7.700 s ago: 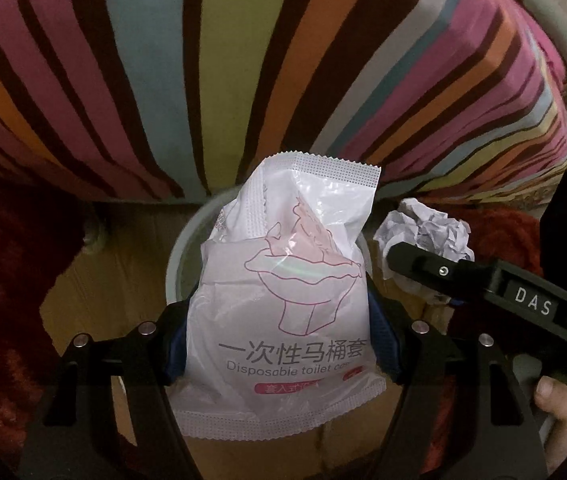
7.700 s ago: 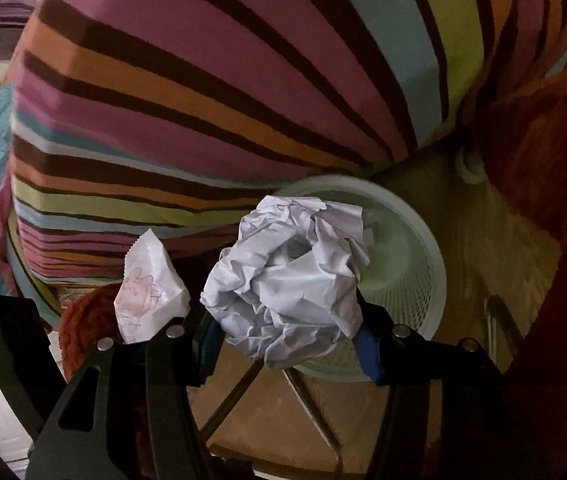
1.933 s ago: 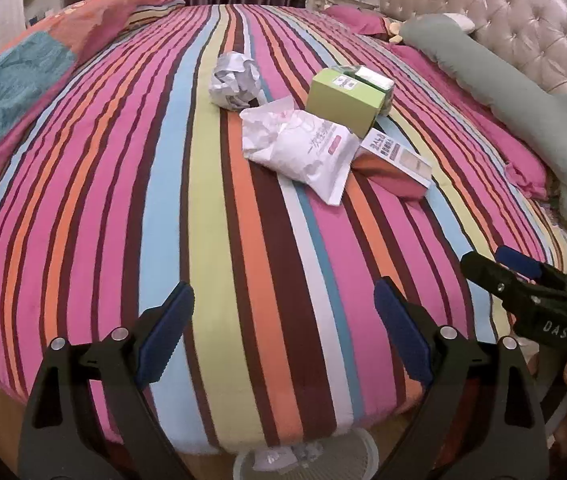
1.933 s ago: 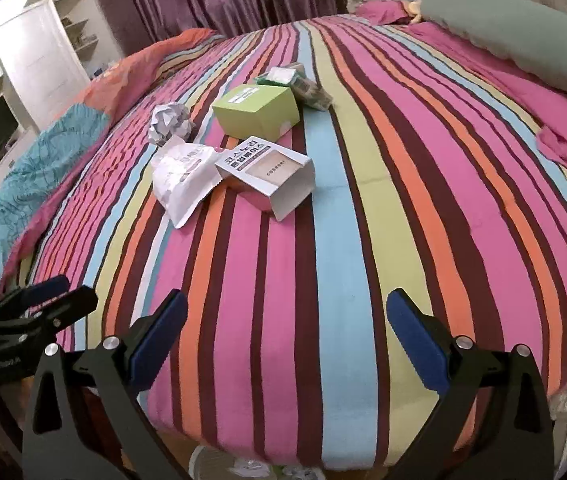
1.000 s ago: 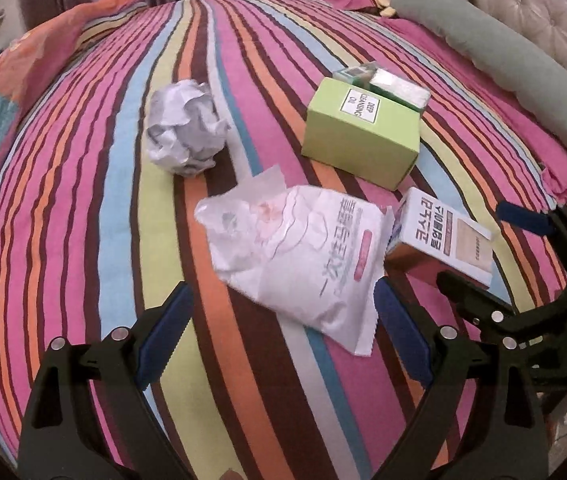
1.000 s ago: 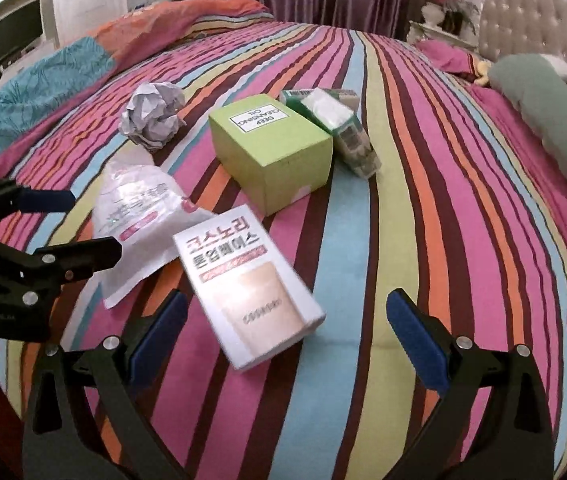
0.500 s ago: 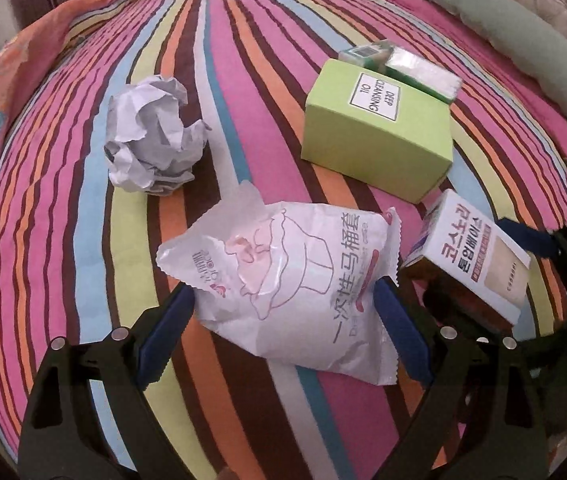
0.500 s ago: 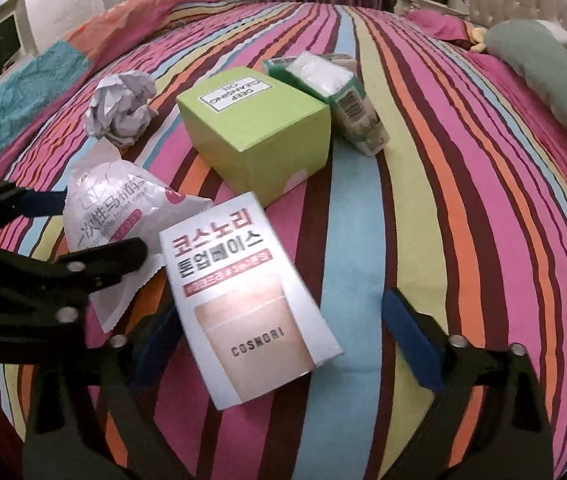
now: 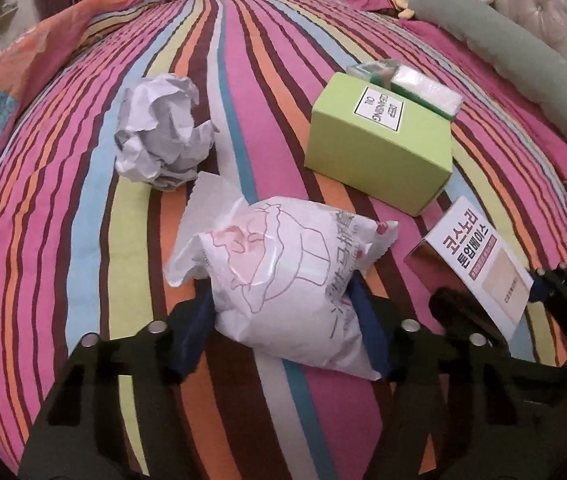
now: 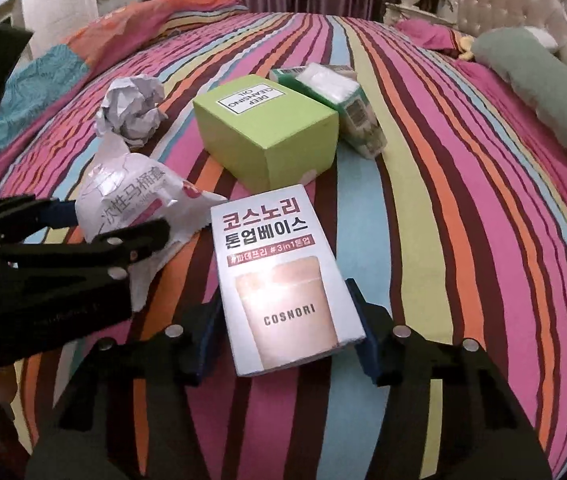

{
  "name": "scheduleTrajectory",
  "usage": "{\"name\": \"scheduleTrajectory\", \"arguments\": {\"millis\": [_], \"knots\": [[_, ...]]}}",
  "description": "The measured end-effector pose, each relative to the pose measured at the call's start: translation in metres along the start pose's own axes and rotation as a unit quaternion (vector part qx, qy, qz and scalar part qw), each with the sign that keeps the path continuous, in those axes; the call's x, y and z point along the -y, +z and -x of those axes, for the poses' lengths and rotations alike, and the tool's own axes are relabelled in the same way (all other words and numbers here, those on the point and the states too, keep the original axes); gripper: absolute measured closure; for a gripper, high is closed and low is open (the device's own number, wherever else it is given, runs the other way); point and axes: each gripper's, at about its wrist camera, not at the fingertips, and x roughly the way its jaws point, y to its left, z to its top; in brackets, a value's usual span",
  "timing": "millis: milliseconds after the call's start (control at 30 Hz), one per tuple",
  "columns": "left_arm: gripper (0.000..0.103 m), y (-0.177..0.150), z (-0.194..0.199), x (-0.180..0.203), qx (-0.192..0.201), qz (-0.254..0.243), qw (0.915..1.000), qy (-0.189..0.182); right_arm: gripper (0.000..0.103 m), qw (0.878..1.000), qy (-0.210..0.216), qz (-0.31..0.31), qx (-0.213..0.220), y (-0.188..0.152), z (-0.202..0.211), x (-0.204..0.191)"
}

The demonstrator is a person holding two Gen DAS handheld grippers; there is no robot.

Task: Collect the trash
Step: 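Grasp the white disposable packet with left tool while right tool grasps the white COSNORI box, then carry the packet and COSNORI box over the wastebasket with both tools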

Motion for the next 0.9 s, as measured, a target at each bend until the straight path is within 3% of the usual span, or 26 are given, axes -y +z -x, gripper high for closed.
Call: {"name": "scheduleTrajectory", "arguments": {"millis": [533,900], "knots": [[0.043,-0.053,0.070,-0.034,0.055,0.050,0.9967,-0.031,0.051,0.990,0.022,-0.142,0.002,-0.030,0.029,0.038],[0.043,-0.101,0.106,-0.055,0.055,0.068,0.9957,-0.029,0.051,0.983,0.031,-0.181,0.012,-0.057,0.062,0.041]]}}
